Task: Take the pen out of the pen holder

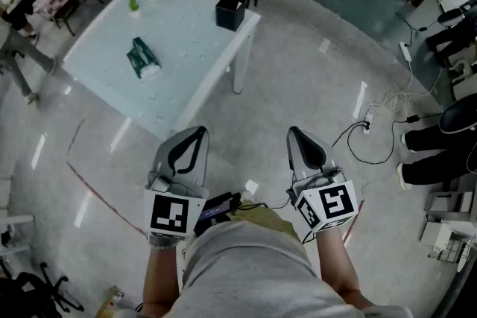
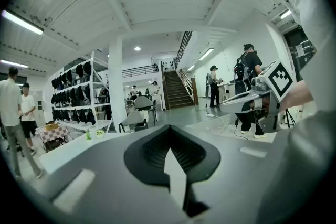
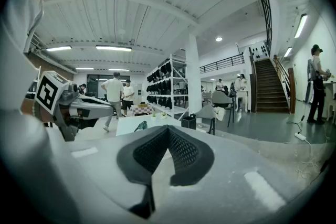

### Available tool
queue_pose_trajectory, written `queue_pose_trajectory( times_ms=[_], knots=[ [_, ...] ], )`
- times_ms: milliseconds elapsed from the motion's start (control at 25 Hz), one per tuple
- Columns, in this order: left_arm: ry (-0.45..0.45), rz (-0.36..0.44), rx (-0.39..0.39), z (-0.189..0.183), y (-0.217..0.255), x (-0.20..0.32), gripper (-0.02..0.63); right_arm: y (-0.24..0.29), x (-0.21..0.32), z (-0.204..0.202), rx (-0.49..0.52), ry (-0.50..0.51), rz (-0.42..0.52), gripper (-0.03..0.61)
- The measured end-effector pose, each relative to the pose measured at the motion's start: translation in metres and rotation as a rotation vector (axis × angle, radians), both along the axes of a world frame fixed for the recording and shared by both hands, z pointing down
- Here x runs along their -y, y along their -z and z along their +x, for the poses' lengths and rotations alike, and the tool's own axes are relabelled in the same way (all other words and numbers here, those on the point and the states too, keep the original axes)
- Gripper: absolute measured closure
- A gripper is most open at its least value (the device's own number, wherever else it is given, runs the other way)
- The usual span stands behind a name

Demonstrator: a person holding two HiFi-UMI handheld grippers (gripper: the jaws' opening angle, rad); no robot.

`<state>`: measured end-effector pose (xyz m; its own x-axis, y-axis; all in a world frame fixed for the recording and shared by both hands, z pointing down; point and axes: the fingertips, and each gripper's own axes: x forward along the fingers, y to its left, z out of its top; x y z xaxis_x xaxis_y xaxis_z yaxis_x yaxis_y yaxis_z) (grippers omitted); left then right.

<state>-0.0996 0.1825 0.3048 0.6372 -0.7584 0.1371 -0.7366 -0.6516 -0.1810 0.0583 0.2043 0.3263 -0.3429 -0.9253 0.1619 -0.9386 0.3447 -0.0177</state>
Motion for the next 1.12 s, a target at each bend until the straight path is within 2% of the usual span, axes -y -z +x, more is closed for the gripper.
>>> queue_pose_trajectory(
  times_ms=[640, 960, 1000, 1080, 1120],
  knots=[
    [-0.004, 0.002, 0.001, 0.0, 0.0, -0.004, 0.603, -0.001, -0.004, -0.001, 0.005, -0.003, 0.003, 0.578],
    [-0.002, -0.005, -0.022, 0.003, 0.001, -0.007, 0.602, -0.001, -0.007, -0.004, 0.051, 0.004, -0.006, 0.578],
    [-0.001, -0.007, -0.03, 0.003, 0.001, -0.008, 0.589, -0.001, -0.008, -0.005, 0.056, 0.008, -0.006, 0.573],
    [0.0, -0.013, -0.042, 0.004, 0.002, -0.01, 0.571, -0.001, -0.01, -0.006, 0.064, 0.017, -0.007, 0.508],
    [0.0, -0.015, -0.044, 0.005, 0.002, -0.01, 0.568, -0.001, -0.01, -0.006, 0.066, 0.019, -0.008, 0.503]
  ],
)
